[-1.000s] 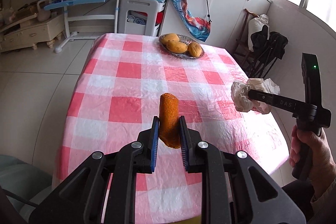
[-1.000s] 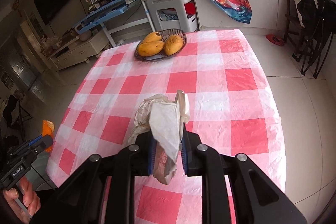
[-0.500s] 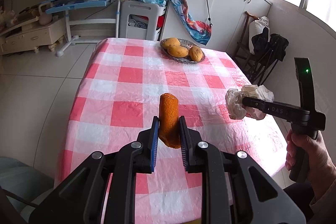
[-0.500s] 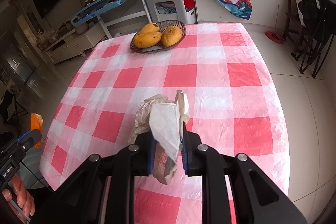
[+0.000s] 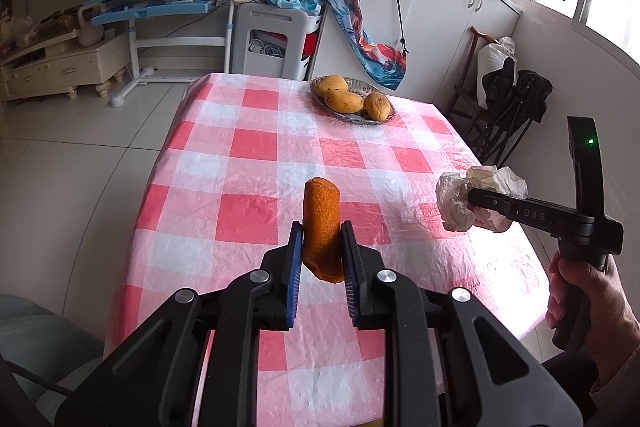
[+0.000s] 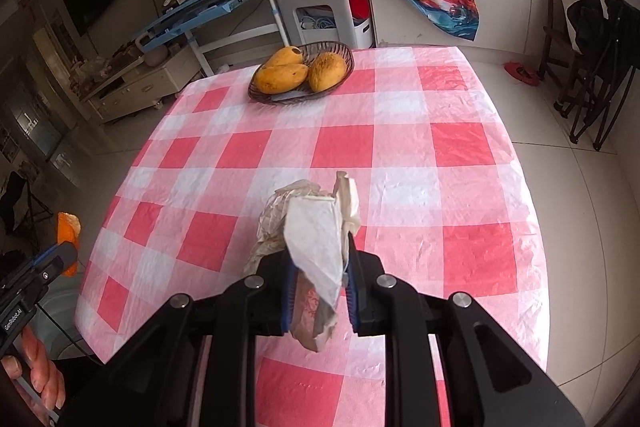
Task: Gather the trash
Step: 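Lift the paper and snack piece above the table with both tools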
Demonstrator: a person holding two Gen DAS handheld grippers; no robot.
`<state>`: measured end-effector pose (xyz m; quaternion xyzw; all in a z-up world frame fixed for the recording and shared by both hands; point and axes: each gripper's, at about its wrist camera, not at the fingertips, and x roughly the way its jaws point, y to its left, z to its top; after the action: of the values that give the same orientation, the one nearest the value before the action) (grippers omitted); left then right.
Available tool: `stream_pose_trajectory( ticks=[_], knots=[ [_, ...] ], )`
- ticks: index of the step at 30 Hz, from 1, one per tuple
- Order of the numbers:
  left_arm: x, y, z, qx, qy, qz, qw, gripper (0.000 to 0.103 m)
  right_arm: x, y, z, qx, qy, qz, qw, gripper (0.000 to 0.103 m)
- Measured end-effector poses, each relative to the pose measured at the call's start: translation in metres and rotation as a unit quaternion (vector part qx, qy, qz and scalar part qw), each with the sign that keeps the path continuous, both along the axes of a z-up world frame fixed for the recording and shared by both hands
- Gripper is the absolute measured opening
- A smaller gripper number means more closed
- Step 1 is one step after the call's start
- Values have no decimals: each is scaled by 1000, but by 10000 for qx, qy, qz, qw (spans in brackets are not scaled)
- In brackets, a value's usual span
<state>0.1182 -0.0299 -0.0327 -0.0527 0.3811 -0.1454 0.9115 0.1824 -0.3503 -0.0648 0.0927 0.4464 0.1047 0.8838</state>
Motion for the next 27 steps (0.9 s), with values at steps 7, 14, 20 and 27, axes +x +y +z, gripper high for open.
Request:
stream_pose_trajectory(
  ticks=[7, 14, 20, 27],
  knots=[
    [0, 0, 0, -1, -1, -4, 10000, 18, -2, 0, 2, 8, -38, 6, 10000, 23],
    [0, 0, -3, 0, -21, -4, 10000, 18, -2, 1, 3, 10, -45, 18, 10000, 23],
    [1, 1, -3, 2, -21, -9, 10000, 18, -2, 1, 3, 2, -43, 28, 10000, 23],
    [1, 1, -4, -1, -21, -9, 10000, 18, -2, 3, 4, -9, -38, 51, 10000, 23]
  ],
)
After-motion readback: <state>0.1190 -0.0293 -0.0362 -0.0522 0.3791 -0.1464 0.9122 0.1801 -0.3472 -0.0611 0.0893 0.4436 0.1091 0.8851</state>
